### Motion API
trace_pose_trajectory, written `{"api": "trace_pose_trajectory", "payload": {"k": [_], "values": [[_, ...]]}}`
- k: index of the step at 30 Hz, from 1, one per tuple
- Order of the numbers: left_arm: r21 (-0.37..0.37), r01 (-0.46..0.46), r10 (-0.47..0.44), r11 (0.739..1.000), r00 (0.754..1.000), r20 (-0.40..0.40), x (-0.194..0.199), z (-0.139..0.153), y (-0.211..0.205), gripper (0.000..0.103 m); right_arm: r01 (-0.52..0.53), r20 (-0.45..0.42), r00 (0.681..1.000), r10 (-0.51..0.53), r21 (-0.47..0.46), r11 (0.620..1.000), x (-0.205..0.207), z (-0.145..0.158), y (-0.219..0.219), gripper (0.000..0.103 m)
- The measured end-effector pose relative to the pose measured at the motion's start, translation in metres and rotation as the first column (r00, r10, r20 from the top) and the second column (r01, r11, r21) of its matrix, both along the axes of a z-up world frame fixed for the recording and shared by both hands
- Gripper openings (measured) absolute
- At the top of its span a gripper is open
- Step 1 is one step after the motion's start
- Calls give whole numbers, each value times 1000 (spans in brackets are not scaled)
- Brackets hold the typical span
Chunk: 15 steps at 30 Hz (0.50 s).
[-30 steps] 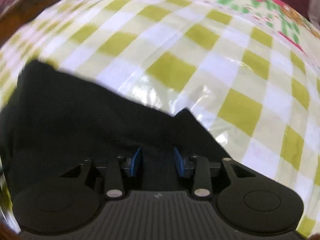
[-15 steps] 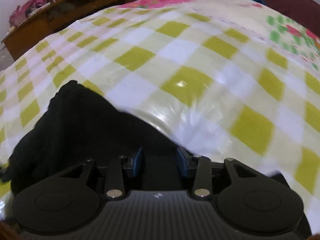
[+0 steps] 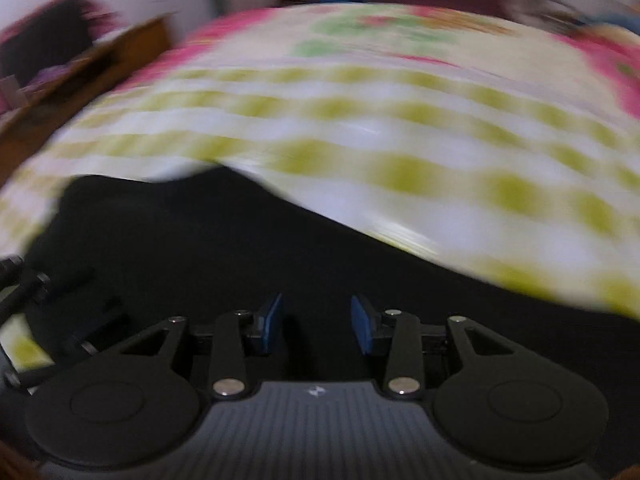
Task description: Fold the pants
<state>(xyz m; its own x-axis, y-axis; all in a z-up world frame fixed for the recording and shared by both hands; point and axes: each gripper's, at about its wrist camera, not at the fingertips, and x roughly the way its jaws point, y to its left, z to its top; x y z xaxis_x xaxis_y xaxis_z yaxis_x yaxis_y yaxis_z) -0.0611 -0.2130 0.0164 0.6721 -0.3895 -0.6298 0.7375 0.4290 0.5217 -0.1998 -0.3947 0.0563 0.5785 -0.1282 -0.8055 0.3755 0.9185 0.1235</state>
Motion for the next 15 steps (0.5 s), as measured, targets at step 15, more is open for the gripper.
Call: {"api": "trace_pose_trajectory", "payload": {"k": [15], "values": [[-34,226,-215,974,956,198,-61,-30,-37,47,706,105,689,-717,123,697,-243,-17,-148,41]]}}
